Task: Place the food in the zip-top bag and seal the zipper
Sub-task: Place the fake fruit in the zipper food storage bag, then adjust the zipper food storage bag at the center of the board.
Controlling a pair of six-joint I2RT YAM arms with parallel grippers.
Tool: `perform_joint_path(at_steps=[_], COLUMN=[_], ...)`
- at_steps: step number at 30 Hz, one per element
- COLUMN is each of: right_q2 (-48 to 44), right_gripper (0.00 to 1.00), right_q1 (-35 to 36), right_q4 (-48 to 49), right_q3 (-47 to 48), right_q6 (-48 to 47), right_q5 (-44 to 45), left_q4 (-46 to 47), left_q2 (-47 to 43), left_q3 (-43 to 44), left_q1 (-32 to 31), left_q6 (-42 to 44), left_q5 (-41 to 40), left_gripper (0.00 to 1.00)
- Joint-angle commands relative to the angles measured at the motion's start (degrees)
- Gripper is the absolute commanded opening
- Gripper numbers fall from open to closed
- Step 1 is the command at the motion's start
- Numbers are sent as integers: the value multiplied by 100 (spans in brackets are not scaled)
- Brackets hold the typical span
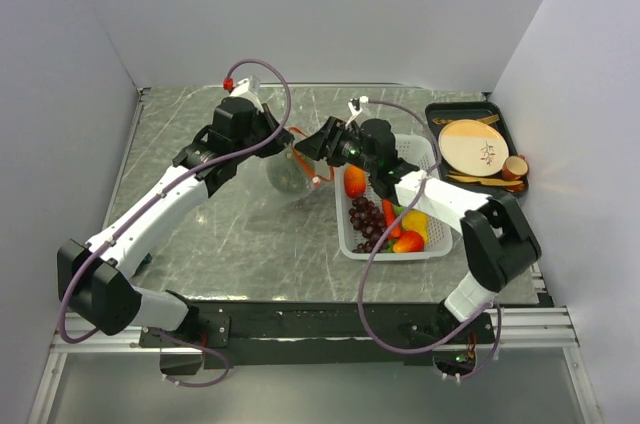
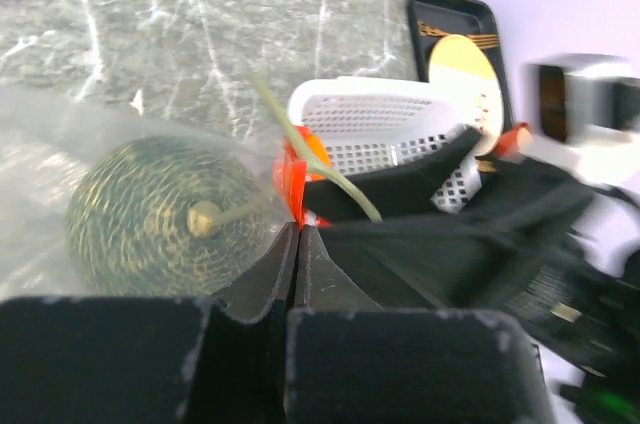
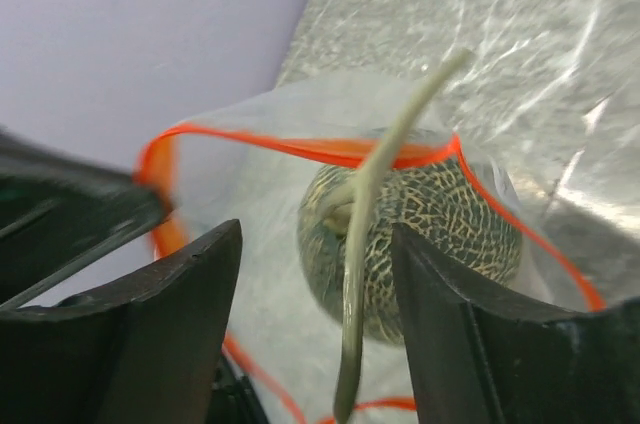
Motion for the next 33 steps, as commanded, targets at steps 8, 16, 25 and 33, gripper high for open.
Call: perform_joint_path(at_steps=[8,16,25,33], right_q2=[-1694,-1740,-1388,-614], right_gripper=[73,47,46,45], right_q1=[-128,-507,-498,-454], right_q4=[-1016,-1570,-1561,-1842], right_q3=[-388,-856,-821,-188], right_q6=[-1196,-1126,-616,-344], right_q5=[922,952,106,-387], left_q4=[245,254,280,96], left_q2=[-401,-393,-524,-700], left_q3=[-158,-159,-220,-159], left_q1=[0,9,9,18], left_q6=[-63,-55,-46,33], left_q5=[-379,-362,-476,-783], left_gripper=[1,1,1,1])
